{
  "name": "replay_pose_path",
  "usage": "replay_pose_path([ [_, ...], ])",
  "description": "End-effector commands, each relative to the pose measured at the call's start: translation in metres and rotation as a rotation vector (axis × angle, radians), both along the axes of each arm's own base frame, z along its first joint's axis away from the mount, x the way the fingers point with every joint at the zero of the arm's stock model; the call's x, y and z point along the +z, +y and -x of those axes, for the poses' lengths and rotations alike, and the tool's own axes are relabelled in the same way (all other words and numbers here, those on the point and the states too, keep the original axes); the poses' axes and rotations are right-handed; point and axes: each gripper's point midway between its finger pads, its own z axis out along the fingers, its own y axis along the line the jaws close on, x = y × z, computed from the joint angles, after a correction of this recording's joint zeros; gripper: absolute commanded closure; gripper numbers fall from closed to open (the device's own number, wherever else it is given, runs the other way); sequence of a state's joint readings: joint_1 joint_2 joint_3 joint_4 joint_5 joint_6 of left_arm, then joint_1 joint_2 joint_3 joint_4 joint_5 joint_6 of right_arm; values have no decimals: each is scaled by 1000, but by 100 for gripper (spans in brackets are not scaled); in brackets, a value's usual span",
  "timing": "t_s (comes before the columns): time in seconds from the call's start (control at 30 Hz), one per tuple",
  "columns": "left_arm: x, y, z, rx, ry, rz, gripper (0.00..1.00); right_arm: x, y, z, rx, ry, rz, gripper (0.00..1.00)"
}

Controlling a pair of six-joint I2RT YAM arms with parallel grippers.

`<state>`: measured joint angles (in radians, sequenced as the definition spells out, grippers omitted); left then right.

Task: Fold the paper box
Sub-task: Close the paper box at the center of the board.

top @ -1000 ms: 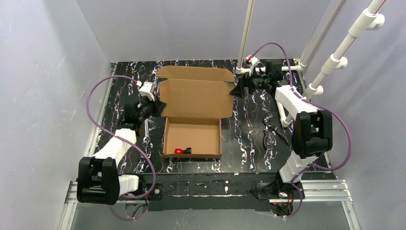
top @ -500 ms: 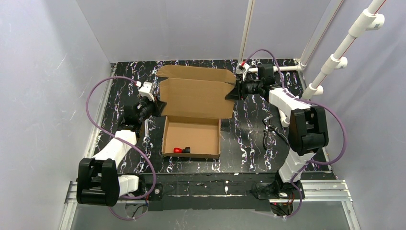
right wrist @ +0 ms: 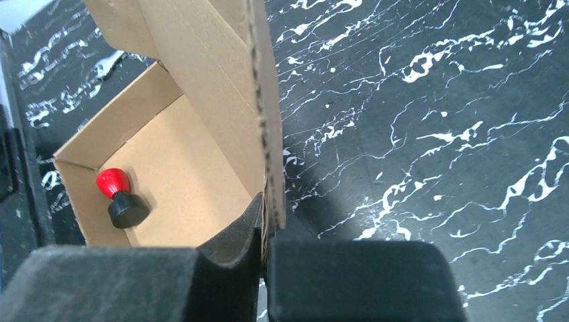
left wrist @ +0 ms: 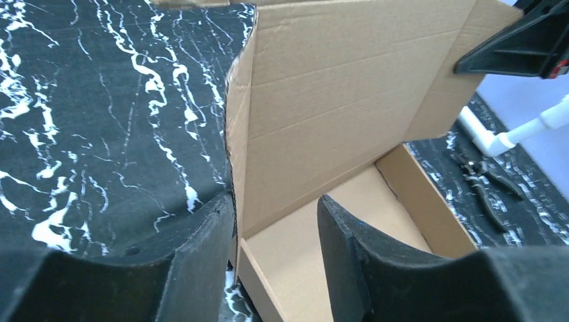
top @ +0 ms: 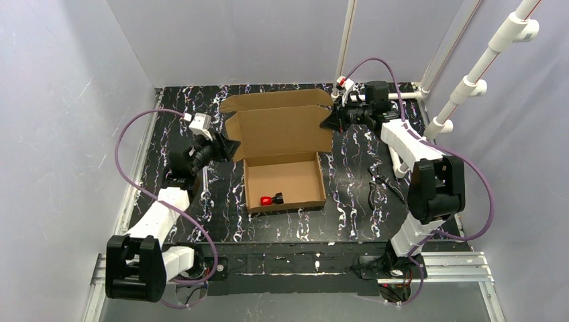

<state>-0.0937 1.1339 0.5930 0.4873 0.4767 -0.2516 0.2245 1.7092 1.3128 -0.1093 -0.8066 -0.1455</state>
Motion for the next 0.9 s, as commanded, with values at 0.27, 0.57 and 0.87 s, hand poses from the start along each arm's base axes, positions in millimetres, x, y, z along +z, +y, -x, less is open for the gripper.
replay_pose_path([
  [0.27, 16, 81, 36, 330, 89, 214, 31, 30, -1, 8, 145, -210, 46, 99],
  [0.57, -25, 116, 22, 522, 278, 246, 48, 33, -1, 11, 156, -209, 27, 99],
  [0.87, -19, 63, -30, 25, 289, 299, 52, 32, 2, 12, 155, -195, 0, 99],
])
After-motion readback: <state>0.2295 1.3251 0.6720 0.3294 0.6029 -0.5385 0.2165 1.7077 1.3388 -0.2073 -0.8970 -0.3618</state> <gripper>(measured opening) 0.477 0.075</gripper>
